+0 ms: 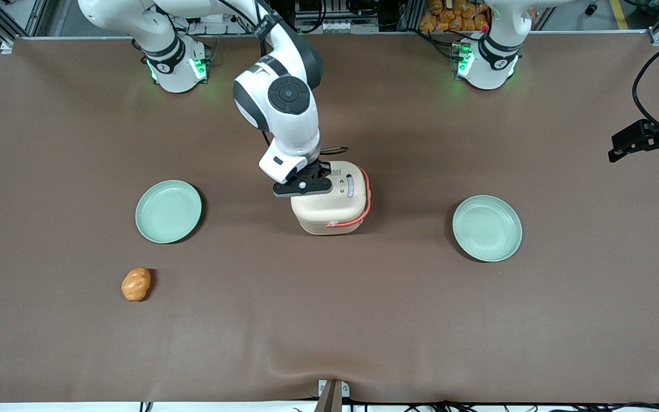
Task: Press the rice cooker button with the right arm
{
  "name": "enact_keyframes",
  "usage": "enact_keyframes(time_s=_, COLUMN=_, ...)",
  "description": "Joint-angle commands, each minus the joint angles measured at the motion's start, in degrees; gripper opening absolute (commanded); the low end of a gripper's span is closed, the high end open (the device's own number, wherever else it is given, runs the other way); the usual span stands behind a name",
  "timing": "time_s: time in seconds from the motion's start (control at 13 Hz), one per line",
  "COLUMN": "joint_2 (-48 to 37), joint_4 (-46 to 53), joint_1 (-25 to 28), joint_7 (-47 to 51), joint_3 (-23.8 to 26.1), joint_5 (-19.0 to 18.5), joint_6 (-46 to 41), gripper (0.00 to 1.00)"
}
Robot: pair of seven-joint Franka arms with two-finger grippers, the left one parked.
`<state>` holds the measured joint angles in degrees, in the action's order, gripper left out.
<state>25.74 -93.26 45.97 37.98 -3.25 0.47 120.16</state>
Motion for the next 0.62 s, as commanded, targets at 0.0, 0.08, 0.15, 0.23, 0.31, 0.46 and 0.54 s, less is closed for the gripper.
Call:
enact_keyframes(time_s=0.0, joint_2=3.3, joint_4=1.1, joint_1=-0.6, joint_7=1.0, joint_3=-0.6, joint_5=-0.6, joint_6=0.3, gripper=0.00)
enact_keyframes(time_s=0.08, joint_2=2.9, joint_4=1.8, joint_1=-0.6, joint_7=1.2, joint_3=-0.6, joint_5=0.3, joint_6=-0.1, gripper=0.00)
enact_keyframes(time_s=0.15, joint_2=2.7, joint_4=3.2, joint_1=-0.8, joint_7=1.7, joint_3=-0.6, joint_5=2.6, joint_6=-0.5, gripper=0.00)
enact_keyframes(time_s=0.23, joint_2=2.4, joint_4=4.6, joint_1=-1.1, joint_7=1.9, joint_3=-0.6, joint_5=4.6, joint_6=-2.0, gripper=0.00)
enact_keyframes(time_s=0.31, joint_2=2.3, joint_4=6.8, joint_1=-1.1, joint_7=1.9, joint_3=-0.6, joint_5=5.0, joint_6=-4.6, gripper=0.00)
enact_keyframes(time_s=0.46, joint_2=2.3, joint_4=11.1, joint_1=-2.0, joint_7=1.8, joint_3=-0.6, joint_5=5.0, joint_6=-9.4, gripper=0.00)
enact_keyframes(time_s=0.54, joint_2=2.3, joint_4=13.3, joint_1=-2.8, joint_7=1.6, joint_3=-0.6, joint_5=5.1, joint_6=-12.0, gripper=0.00)
